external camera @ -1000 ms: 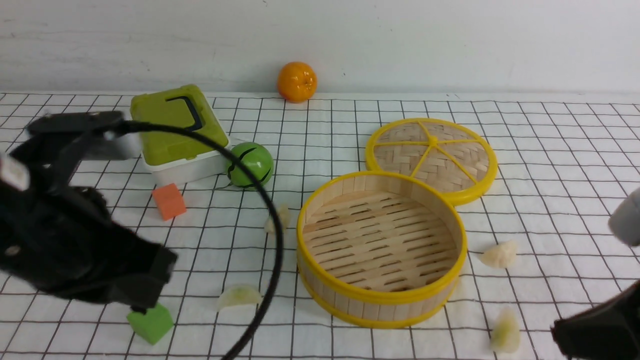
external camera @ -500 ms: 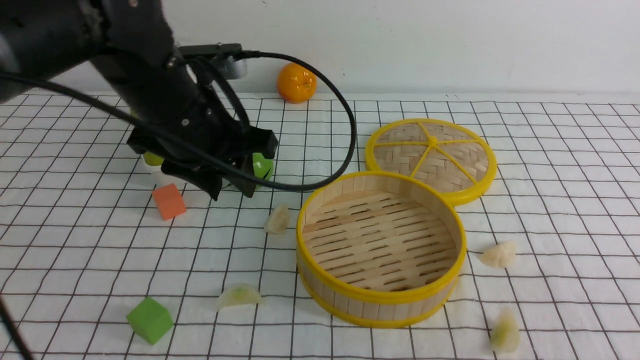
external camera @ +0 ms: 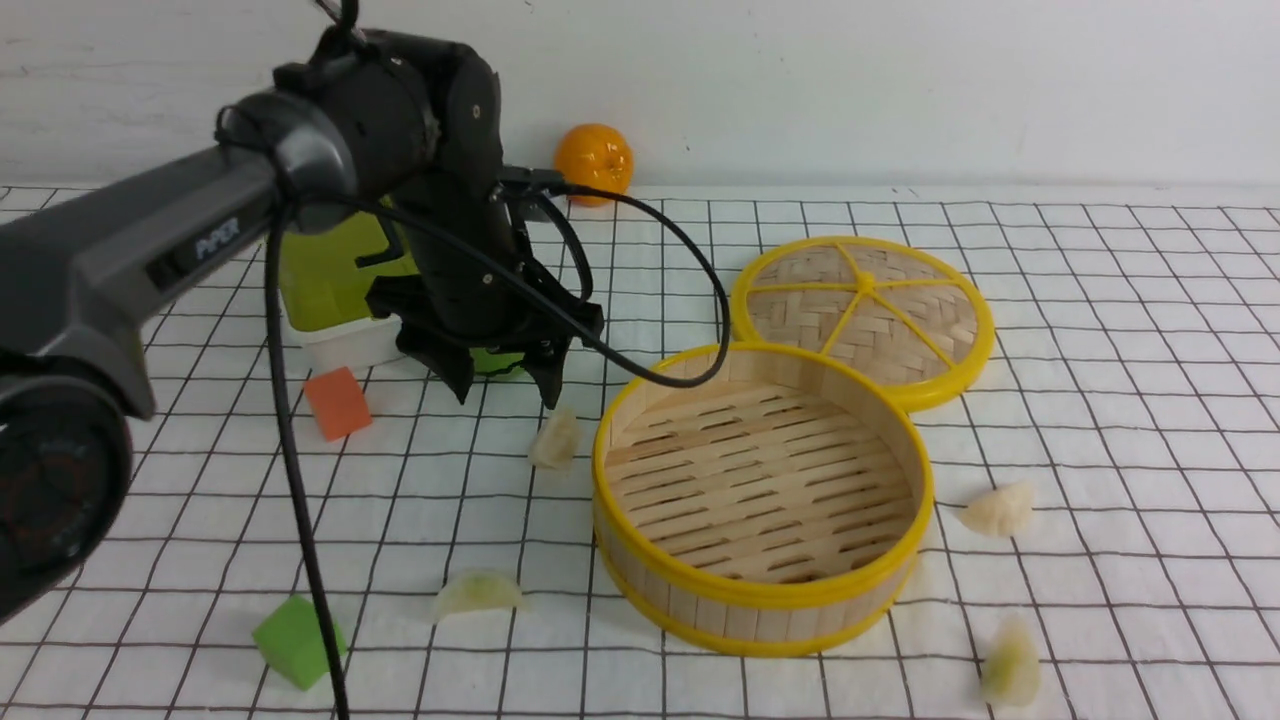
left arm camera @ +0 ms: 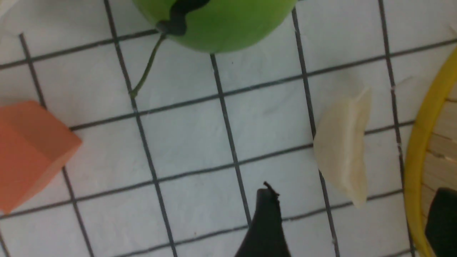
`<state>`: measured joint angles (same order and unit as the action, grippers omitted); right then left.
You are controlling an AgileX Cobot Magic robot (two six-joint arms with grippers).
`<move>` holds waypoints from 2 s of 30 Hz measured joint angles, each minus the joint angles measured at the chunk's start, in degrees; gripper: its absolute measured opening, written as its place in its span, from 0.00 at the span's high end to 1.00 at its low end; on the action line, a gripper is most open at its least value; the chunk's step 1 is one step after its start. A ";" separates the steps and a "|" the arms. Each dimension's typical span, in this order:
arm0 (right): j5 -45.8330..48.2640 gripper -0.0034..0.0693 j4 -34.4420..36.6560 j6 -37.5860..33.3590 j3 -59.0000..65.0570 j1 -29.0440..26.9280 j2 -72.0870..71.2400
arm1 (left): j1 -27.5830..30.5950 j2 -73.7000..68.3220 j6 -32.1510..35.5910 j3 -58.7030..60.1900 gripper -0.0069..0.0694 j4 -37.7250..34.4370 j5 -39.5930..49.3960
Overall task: Put the dumplings into the steamer on the table with the white tablecloth.
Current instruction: 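Reach for and grasp a dumpling on the table with the left gripper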
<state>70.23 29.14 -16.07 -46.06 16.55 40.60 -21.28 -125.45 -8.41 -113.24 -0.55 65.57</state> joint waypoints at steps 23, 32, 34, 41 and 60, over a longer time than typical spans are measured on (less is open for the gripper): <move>-1.99 0.93 -0.58 0.62 -0.26 0.00 0.00 | 0.39 -7.40 0.06 -1.24 0.68 -4.63 -4.96; -0.65 0.92 -0.63 0.62 -0.26 0.00 0.00 | 0.50 -4.56 0.06 -1.64 0.93 -4.17 -2.26; -0.30 0.92 -0.63 0.62 -0.26 0.00 0.00 | 0.50 -1.70 0.35 -1.64 0.92 -4.17 -1.88; -0.30 0.91 -1.34 0.62 -0.26 0.00 0.00 | 0.50 9.32 1.10 -1.69 0.92 -4.37 -0.05; 0.73 0.90 -3.85 0.62 -0.26 0.00 0.00 | 0.50 -2.47 -5.83 -1.69 0.25 -4.54 -2.04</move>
<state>70.96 25.29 -15.45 -46.32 16.55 40.60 -20.78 -127.92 -14.24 -114.93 -5.09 63.53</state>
